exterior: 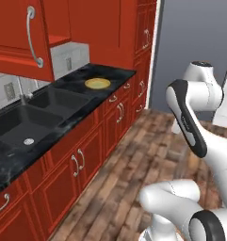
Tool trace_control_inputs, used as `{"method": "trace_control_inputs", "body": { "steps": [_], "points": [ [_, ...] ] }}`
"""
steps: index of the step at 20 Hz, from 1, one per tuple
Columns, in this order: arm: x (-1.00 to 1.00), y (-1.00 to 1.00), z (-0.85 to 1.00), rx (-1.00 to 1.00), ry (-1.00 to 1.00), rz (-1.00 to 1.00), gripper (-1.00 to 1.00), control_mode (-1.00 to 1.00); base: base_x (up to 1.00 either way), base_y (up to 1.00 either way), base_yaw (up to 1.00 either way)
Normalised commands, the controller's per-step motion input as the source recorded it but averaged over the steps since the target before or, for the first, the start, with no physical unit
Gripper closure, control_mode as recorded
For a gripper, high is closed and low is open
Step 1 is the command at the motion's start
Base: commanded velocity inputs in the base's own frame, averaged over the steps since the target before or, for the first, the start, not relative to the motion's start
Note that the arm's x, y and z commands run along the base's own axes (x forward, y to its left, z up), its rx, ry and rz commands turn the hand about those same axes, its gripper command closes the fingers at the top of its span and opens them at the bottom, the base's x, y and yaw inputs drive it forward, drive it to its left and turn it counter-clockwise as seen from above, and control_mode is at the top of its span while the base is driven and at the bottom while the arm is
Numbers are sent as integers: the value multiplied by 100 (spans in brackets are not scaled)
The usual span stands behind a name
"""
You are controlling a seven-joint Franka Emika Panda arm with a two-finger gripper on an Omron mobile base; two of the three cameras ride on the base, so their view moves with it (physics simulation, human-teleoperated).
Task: Move the hot dog bun to the plate on the dining table and place the condiment next to that plate. Then navigate to the fridge and take the sausage and place it on the plate as well.
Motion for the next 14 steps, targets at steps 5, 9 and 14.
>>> {"method": "trace_control_inputs", "body": {
  "steps": [5,9,14],
  "points": [
    [0,0,0,0,0,0,-100,100,83,-1,66],
    [0,0,0,0,0,0,-100,100,67,-9,67],
    [0,0,0,0,0,0,-100,100,69,-34,57]
  ]
}}
